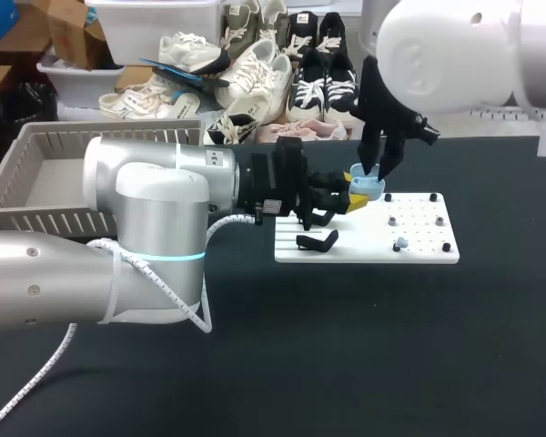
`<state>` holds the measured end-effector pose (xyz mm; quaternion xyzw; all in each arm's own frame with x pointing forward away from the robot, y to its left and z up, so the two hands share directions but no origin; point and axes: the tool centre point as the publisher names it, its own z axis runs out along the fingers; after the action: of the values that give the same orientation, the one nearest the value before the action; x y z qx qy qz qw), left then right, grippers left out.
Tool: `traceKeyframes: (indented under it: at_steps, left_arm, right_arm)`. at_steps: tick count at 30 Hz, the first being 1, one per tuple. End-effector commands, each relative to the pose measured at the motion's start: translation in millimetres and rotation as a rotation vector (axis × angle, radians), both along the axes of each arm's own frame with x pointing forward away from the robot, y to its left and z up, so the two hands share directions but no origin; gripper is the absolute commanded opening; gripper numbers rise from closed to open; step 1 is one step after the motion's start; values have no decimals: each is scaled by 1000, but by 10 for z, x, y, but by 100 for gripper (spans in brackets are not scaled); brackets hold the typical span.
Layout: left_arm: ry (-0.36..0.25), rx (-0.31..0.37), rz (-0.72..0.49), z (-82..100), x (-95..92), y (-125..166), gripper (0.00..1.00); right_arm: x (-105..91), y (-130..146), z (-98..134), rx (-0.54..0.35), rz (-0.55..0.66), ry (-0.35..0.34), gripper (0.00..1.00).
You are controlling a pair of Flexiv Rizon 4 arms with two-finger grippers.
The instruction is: Pick up each earbud case from the left stands, insert the matching earbuds, close the lid, and place the case in the box.
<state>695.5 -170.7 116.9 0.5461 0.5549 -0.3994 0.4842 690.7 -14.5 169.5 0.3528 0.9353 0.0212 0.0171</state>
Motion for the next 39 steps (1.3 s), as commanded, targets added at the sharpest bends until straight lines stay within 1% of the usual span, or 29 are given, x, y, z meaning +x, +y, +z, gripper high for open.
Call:
traceKeyframes:
  at_steps: [1, 19, 31, 32, 34, 36, 39]
  left_arm:
    - [-2, -4, 3, -9, -4, 0, 0]
    - [-2, -4, 3, -9, -4, 0, 0]
    - [-2, -4, 3, -9, -4, 0, 0]
    - [-2, -4, 3, -9, -4, 0, 0]
    - [-2, -4, 3, -9, -4, 0, 0]
    - [-2, -4, 3, -9, -4, 0, 0]
    - [-2, -4, 3, -9, -4, 0, 0]
  right_arm:
    - [15, 19, -12, -2, 1, 3, 0]
    - [-8, 27, -82, -1, 1, 19, 0]
    - [-40, -2, -70, 13, 5, 5, 0]
    - [-43, -2, -69, 14, 5, 3, 2]
    - [-46, -2, -68, 15, 5, 2, 13]
    - [-50, -1, -70, 16, 5, 2, 19]
    - [-62, 0, -70, 17, 7, 2, 22]
